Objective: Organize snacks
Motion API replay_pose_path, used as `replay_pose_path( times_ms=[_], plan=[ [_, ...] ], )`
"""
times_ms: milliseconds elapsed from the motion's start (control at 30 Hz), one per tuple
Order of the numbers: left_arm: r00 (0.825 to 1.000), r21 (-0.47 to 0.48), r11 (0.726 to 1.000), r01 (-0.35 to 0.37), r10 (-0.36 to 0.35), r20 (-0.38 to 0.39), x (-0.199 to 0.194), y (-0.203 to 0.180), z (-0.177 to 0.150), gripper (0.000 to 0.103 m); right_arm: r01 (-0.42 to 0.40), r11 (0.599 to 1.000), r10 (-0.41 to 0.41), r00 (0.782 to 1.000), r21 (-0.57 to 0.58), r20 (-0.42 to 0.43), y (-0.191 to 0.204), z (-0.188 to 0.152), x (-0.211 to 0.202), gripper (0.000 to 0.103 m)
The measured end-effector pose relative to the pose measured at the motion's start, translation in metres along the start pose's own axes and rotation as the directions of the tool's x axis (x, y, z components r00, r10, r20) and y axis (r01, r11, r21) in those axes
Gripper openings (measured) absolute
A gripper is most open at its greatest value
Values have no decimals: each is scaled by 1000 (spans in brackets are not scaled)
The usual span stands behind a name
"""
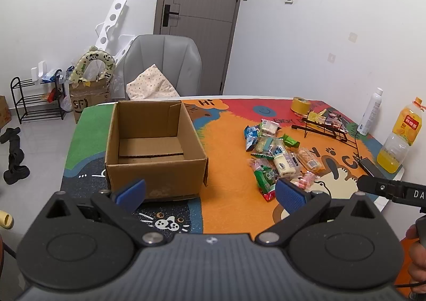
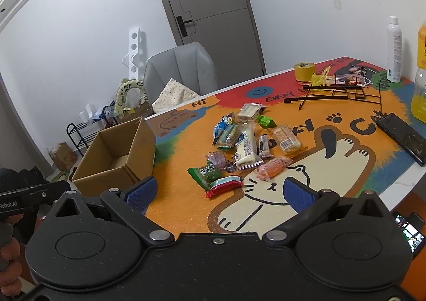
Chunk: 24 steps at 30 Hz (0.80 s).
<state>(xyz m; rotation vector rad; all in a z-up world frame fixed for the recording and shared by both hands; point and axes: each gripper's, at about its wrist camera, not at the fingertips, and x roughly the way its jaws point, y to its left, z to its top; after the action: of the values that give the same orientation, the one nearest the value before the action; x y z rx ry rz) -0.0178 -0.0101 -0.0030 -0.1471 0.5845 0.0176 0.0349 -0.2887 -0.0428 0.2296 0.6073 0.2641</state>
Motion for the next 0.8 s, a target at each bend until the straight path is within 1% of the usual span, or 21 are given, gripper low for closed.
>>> replay_pose_path(
  times_ms=[567, 667, 800],
  plan=[
    [1000, 0, 1000, 2, -2, 0, -1, 0, -1, 103, -6, 1000, 6, 1000, -14, 1, 2, 3, 2, 103],
    [1000, -3, 1000, 1, -1, 6, -1, 0, -2, 103, -20, 1000, 20, 1000, -21, 3, 2, 3, 1, 103],
    [1000, -12, 1000, 1, -1, 15, 0, 2, -1, 103, -15, 1000, 15, 1000, -20, 9, -1, 5, 2, 103]
  ],
)
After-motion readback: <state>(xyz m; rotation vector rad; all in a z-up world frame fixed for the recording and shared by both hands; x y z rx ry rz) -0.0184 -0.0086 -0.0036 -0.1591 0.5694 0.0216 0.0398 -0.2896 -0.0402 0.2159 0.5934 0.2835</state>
